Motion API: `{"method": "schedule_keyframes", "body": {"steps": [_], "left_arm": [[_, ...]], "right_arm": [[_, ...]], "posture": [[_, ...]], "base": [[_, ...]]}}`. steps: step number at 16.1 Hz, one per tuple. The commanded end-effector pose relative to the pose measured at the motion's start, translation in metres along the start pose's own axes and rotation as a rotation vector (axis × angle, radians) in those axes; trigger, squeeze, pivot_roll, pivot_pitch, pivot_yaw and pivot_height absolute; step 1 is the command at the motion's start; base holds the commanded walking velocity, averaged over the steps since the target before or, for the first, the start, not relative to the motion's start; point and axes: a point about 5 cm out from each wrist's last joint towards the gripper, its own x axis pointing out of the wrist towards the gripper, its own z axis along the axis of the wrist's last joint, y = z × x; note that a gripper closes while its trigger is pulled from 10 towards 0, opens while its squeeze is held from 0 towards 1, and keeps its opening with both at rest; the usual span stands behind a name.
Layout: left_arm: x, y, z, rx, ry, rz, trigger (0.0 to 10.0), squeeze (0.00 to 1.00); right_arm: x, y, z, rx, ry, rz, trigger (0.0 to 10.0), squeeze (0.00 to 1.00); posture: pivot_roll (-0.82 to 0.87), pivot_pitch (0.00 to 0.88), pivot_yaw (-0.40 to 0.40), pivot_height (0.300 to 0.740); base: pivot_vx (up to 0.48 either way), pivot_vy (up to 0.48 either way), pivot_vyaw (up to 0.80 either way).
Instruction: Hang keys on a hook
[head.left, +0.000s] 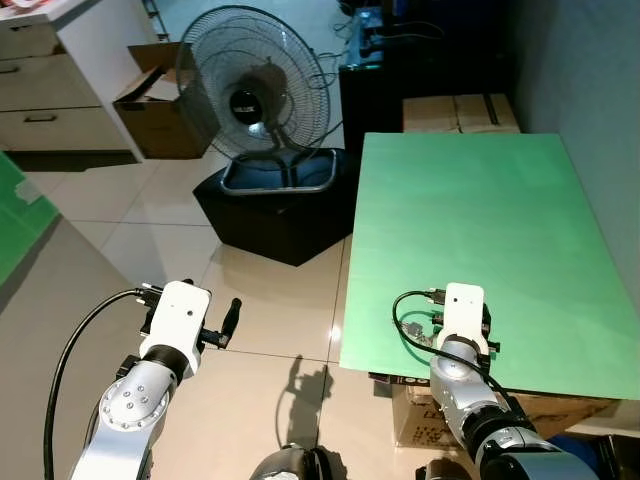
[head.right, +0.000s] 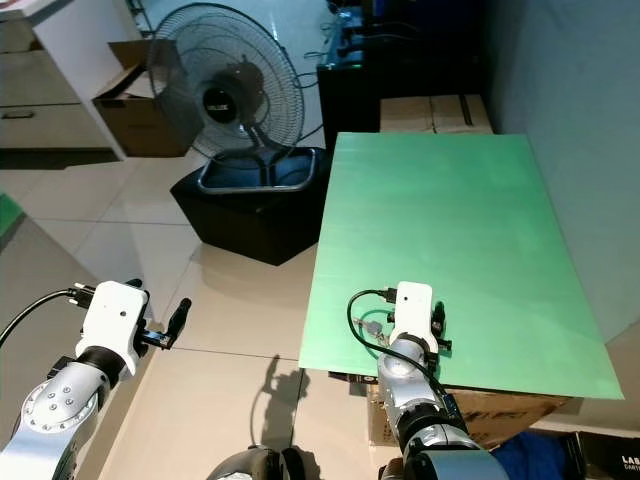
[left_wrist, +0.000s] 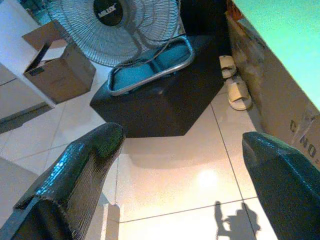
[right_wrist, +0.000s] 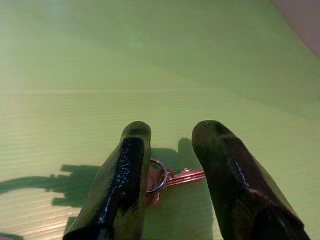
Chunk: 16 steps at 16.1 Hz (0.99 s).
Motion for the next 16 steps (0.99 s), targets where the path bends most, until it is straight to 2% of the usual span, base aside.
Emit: {"method": "schedule_keyframes", "body": {"steps": [1, 9, 11, 12, 16], "left_arm": [[-0.003, 0.003, 0.0, 0.015, 0.009, 0.001, 10.0, 0.0], [-0.008, 0.007, 0.002, 0.032, 0.018, -0.008, 10.0, 0.0], [-0.009, 0.007, 0.002, 0.033, 0.017, -0.008, 10.0, 0.0], [-0.008, 0.008, 0.003, 0.033, 0.016, -0.006, 10.0, 0.0], [-0.007, 0.007, 0.005, 0.032, 0.015, -0.011, 10.0, 0.0]], "right_arm": [[-0.004, 0.003, -0.005, -0.013, 0.009, 0.003, 10.0, 0.0], [-0.003, -0.005, -0.015, -0.03, 0.05, -0.029, 10.0, 0.0], [-0.003, -0.007, -0.017, -0.019, 0.069, -0.028, 5.1, 0.0], [-0.003, -0.007, -0.018, -0.009, 0.079, -0.028, 0.0, 0.0], [-0.004, -0.007, -0.021, 0.027, 0.095, -0.024, 0.0, 0.0]], "posture": [[-0.06, 0.116, 0.173, 0.713], [-0.05, 0.151, 0.189, 0.713], [-0.05, 0.153, 0.188, 0.713], [-0.04, 0.155, 0.187, 0.713], [-0.05, 0.167, 0.192, 0.713]], "base": [[0.0, 0.0, 0.0], [0.0, 0.0, 0.0], [0.0, 0.0, 0.0], [0.0, 0.0, 0.0], [0.0, 0.0, 0.0]]}}
